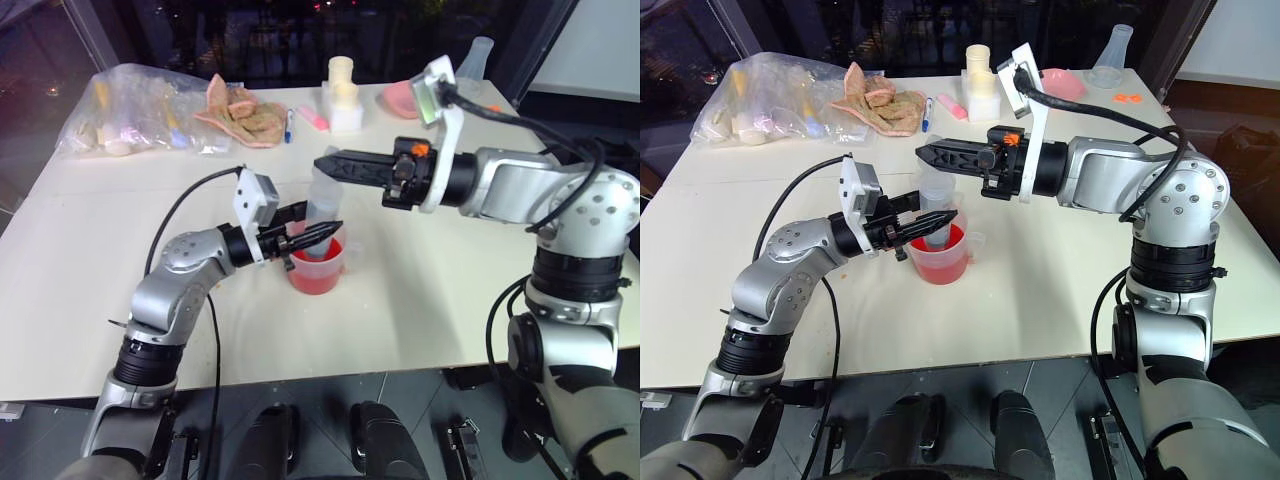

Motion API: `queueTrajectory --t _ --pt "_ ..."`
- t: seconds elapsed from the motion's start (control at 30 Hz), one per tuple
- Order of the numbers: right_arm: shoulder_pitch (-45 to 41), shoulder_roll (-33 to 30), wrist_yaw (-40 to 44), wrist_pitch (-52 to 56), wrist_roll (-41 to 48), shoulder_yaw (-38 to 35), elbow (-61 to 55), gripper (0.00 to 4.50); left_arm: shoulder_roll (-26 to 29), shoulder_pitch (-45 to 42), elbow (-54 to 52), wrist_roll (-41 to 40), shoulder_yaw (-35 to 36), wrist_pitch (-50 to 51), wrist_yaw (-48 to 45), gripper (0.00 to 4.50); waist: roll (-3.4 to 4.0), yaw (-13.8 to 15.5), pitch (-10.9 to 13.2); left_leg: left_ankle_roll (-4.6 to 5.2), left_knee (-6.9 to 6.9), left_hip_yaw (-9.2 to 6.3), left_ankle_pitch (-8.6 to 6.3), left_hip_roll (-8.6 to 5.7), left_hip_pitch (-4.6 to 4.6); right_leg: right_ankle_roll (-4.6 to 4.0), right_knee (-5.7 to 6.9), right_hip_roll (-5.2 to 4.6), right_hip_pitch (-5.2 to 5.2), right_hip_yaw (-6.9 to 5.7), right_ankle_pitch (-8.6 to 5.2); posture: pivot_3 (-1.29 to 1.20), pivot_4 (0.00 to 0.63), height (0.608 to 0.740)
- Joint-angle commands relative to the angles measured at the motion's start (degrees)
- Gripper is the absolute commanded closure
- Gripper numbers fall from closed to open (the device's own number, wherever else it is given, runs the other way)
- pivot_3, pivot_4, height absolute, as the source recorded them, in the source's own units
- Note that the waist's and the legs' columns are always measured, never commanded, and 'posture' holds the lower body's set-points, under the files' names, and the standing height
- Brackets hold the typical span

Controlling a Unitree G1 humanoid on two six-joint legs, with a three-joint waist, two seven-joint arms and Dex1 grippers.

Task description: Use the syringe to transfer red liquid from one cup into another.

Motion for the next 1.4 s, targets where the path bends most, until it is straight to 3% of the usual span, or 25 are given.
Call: queueTrajectory --t 0.03,0.1,0.17,0.37,0.9,1.2,1.4 --pt "-2.9 -0.3 0.6 -3.1 0.8 -2.9 -2.7 4.46 0.4 0.3 0.1 0.6 -1.3 1.0 -0.3 3.01 0.0 0.0 0.0 0.0 0.0 0.0 0.0 0.0 0.0 0.0 0.0 0.0 0.0 0.0 0.0 0.0 0.15 0.74" --pt "-2.7 -0.1 0.5 -3.1 1.0 -2.9 -2.9 4.46 0.4 0.1 0.0 0.5 -1.1 1.1 -0.2 3.01 0.0 0.0 0.0 0.0 0.0 0.0 0.0 0.0 0.0 0.0 0.0 0.0 0.0 0.0 0.0 0.0 0.15 0.74" --pt "-2.5 0.0 0.5 -3.1 1.2 -2.9 -2.9 3.84 0.3 -0.2 0.2 0.5 -0.8 1.1 0.1 3.01 0.0 0.0 0.0 0.0 0.0 0.0 0.0 0.0 0.0 0.0 0.0 0.0 0.0 0.0 0.0 0.0 0.15 0.74" --pt "-2.1 -0.3 0.5 -2.8 1.3 -2.8 -3.2 0.98 0.1 -2.1 0.2 -0.7 1.2 2.0 1.6 3.01 0.0 0.0 0.0 0.0 0.0 0.0 0.0 0.0 0.0 0.0 -0.01 0.0 0.0 0.0 0.0 0.0 0.15 0.74" --pt "-0.1 -7.3 4.2 -1.6 2.3 -4.9 -3.1 0.98 -0.9 -6.0 0.6 -4.5 6.5 5.0 5.4 3.01 0.0 0.1 0.0 0.02 -0.02 0.0 -0.01 0.0 -0.01 0.0 -0.06 -0.01 0.02 -0.01 0.0 0.0 0.15 0.74" --pt "2.3 -10.9 5.8 -2.3 1.1 -5.2 -3.5 0.98 -4.0 -15.1 -1.3 -12.3 11.6 11.9 14.1 3.01 -0.01 0.1 0.0 0.05 -0.02 -0.02 -0.03 0.01 -0.02 0.01 -0.13 0.0 0.04 -0.02 0.0 0.0 0.15 0.74" --pt "2.0 -9.4 6.2 -3.7 -0.5 -4.3 -3.3 0.98 -4.3 -21.6 4.1 -6.6 11.6 5.0 16.5 3.01 -0.01 0.0 0.0 0.05 -0.03 0.0 -0.03 0.0 -0.02 0.01 -0.15 0.01 0.04 -0.03 0.0 0.0 0.15 0.74"
